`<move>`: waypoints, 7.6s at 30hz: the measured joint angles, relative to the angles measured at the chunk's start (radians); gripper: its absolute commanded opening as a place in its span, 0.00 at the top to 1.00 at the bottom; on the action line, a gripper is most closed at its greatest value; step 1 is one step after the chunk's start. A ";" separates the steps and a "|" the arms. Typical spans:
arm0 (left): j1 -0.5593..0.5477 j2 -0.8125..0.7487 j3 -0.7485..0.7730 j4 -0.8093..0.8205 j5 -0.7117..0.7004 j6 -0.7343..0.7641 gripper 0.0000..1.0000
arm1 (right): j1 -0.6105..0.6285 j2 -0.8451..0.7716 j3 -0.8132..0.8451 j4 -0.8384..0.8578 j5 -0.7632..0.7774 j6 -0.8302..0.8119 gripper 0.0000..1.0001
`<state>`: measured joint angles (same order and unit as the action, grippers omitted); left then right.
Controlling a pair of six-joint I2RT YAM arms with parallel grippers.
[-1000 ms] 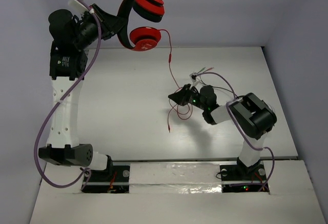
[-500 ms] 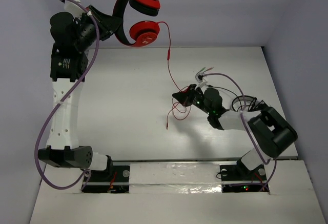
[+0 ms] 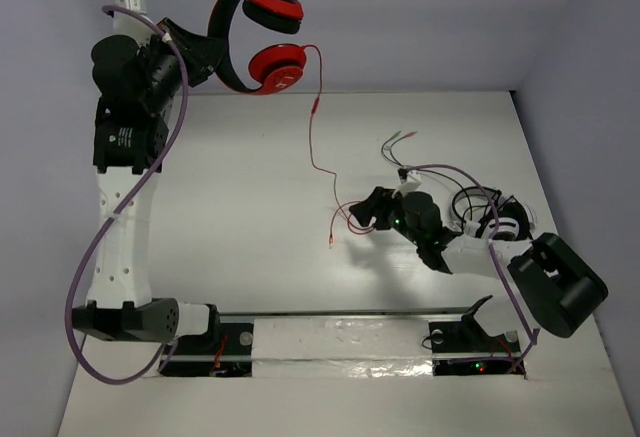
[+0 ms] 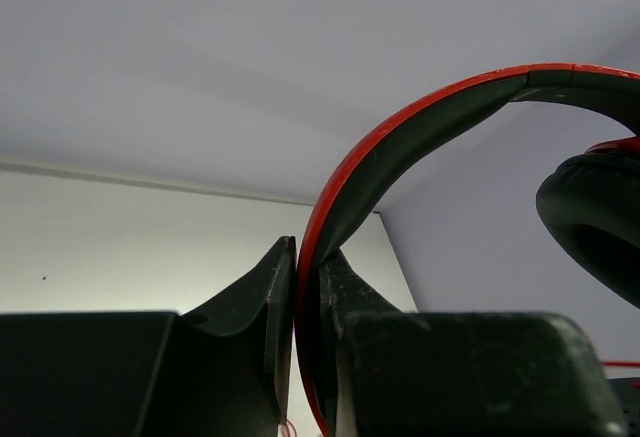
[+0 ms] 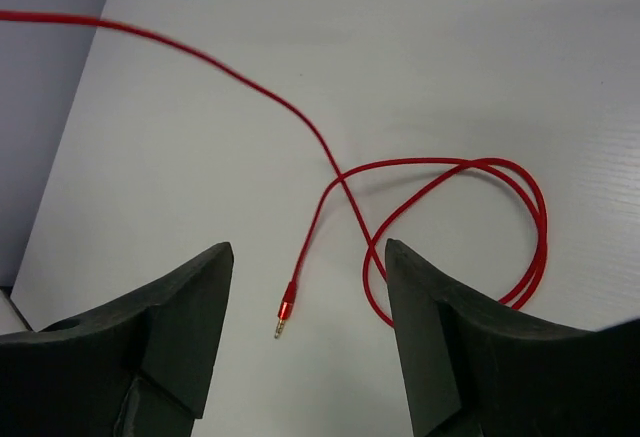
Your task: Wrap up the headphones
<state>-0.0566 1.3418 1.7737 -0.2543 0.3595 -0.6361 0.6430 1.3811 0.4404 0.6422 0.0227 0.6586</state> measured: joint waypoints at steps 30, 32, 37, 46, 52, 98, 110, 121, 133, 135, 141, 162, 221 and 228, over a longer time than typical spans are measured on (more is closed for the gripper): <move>-0.002 -0.180 -0.092 0.002 0.079 0.003 1.00 | 0.072 0.000 0.214 0.079 -0.188 -0.276 0.24; -0.003 -0.182 -0.092 0.002 0.086 0.002 1.00 | 0.075 0.015 0.214 0.085 -0.190 -0.278 0.25; -0.010 -0.190 -0.092 0.001 0.109 -0.008 1.00 | 0.077 0.035 0.214 0.085 -0.191 -0.292 0.30; -0.016 -0.220 -0.092 -0.014 0.122 -0.008 1.00 | 0.077 0.101 0.214 0.179 -0.256 -0.283 0.52; -0.016 -0.220 -0.107 -0.025 0.119 -0.007 1.00 | 0.078 0.118 0.214 0.224 -0.312 -0.246 0.97; -0.525 0.017 -0.877 0.241 -0.681 0.204 1.00 | 0.523 -0.015 0.862 -1.382 0.378 -0.220 1.00; -0.583 -0.004 -0.877 0.339 -0.433 0.313 1.00 | 0.467 -0.045 0.969 -1.536 0.531 -0.305 1.00; -0.632 0.114 -0.842 0.341 -0.364 0.359 1.00 | 0.466 -0.049 1.022 -1.533 0.444 -0.385 1.00; -0.637 0.039 -0.799 0.260 -0.377 0.362 1.00 | 0.411 -0.152 0.917 -1.565 0.532 -0.302 0.97; -0.637 0.027 -0.765 0.232 -0.404 0.364 1.00 | 0.410 -0.172 0.917 -1.575 0.541 -0.280 0.96; -0.635 0.011 -0.662 0.151 -0.368 0.389 1.00 | 0.408 -0.209 0.892 -1.574 0.588 -0.258 0.96; -0.636 -0.006 -0.653 0.002 -0.127 0.474 1.00 | 0.376 -0.211 0.918 -1.530 0.767 -0.295 0.90; -0.538 -0.009 0.170 -0.274 -0.094 0.380 1.00 | 0.255 -0.039 0.067 0.084 0.162 -0.165 0.49; -0.538 0.006 0.208 -0.299 -0.126 0.380 1.00 | 0.255 0.063 0.067 0.149 0.093 -0.154 0.88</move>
<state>-0.5945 1.3479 1.9812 -0.5529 0.2337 -0.2558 0.8978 1.4445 0.5072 0.7910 0.1158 0.5045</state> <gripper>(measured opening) 0.084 0.209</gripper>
